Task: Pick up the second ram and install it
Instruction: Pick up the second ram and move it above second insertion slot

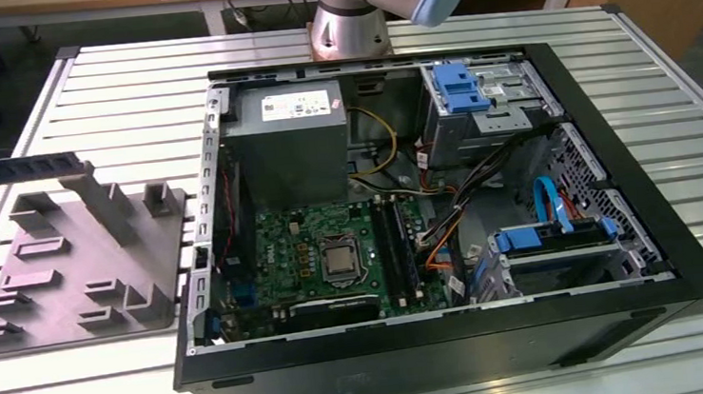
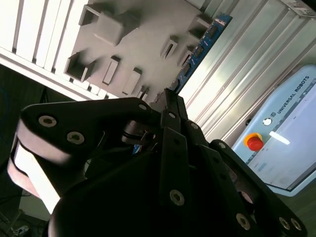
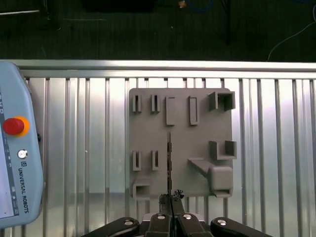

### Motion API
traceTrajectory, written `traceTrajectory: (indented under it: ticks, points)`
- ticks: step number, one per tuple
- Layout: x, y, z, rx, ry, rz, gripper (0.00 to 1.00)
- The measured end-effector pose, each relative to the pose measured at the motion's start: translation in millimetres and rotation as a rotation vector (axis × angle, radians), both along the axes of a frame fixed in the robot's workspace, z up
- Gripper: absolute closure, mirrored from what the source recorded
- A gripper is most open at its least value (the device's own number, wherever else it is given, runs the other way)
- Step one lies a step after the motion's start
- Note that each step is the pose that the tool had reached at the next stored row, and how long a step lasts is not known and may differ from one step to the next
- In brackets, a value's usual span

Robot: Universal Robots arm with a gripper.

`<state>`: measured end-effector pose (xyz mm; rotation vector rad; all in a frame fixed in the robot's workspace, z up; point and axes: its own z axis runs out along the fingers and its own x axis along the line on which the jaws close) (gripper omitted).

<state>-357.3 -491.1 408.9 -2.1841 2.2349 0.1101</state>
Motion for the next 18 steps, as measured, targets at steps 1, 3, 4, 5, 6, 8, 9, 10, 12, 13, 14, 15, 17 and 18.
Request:
traceTrajectory:
  ticks: [1,3,4,5,6,8,9,10,12,13,14,15,17,18]
  points:
    - [3.2,0.0,0.0,0.0000,0.0000,0.000,0.88]
    - [9.2,0.0,0.0,0.0000,0.0000,0.000,0.88]
    - [11.9,0.0,-0.1,0.0001,-0.0001,0.000,0.88]
    - [14.5,0.0,0.0,0.0000,0.0000,0.000,0.88]
    - [16.6,0.0,-0.1,0.0001,-0.0001,0.000,0.88]
    - [21.1,0.0,0.0,0.0000,0.0000,0.000,0.88]
    - [23.0,0.0,0.0,0.0000,0.0000,0.000,0.88]
    - [24.8,0.0,0.0,0.0001,-0.0001,0.000,0.88]
    - [28.8,0.0,0.0,0.0001,-0.0001,0.000,0.88]
    - [30.7,0.0,0.0,0.0000,-0.0001,0.000,0.88]
    - [32.3,0.0,-0.1,0.0001,-0.0001,0.000,0.88]
    - [33.9,0.0,0.0,0.0000,0.0000,0.000,0.88]
    - [37.8,0.0,0.0,0.0000,-0.0001,0.000,0.88]
    - [39.9,0.0,0.0,0.0001,-0.0001,0.000,0.88]
